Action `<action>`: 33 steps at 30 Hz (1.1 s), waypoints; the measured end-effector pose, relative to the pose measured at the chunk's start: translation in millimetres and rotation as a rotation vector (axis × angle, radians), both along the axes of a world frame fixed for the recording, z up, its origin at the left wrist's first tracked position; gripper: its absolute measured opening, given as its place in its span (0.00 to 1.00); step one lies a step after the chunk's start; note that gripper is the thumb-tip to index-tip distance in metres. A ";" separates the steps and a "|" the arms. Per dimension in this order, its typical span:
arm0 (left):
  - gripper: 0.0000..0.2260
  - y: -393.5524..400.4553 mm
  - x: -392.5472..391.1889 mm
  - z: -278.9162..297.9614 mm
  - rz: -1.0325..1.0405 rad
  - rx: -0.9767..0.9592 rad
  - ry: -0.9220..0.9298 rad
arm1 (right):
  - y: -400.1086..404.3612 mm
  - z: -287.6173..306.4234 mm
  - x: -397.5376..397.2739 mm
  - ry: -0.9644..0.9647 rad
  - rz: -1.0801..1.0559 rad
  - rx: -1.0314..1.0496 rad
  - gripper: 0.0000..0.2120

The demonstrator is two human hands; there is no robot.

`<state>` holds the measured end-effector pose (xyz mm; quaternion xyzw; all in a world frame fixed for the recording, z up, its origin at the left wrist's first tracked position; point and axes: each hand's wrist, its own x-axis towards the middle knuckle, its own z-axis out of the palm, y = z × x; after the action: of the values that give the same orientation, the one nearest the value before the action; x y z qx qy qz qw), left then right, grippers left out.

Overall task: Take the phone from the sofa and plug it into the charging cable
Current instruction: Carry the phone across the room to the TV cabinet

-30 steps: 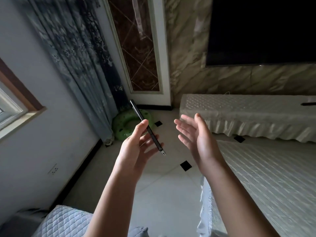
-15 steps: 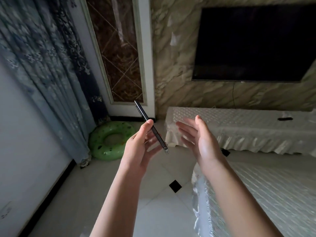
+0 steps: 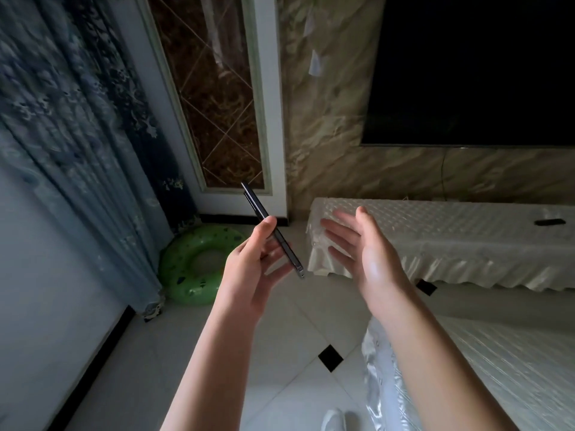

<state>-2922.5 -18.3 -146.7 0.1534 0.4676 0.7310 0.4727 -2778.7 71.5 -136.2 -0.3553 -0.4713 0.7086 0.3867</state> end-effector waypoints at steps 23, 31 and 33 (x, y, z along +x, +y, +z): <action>0.24 295.0 -114.3 -0.2 0.030 -0.050 0.064 | 284.5 12.8 -121.1 -0.009 -0.002 -0.004 0.18; 0.23 422.4 -165.2 0.9 -0.163 -0.038 0.053 | 367.9 31.8 -159.4 -0.098 -0.181 0.021 0.22; 0.29 455.8 -174.9 4.6 -0.221 -0.028 0.054 | 388.0 38.6 -168.0 -0.105 -0.228 0.027 0.20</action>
<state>-3097.4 437.4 -142.1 0.2170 0.4703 0.6635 0.5400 -2946.8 459.6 -97.6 -0.4378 -0.4568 0.6343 0.4442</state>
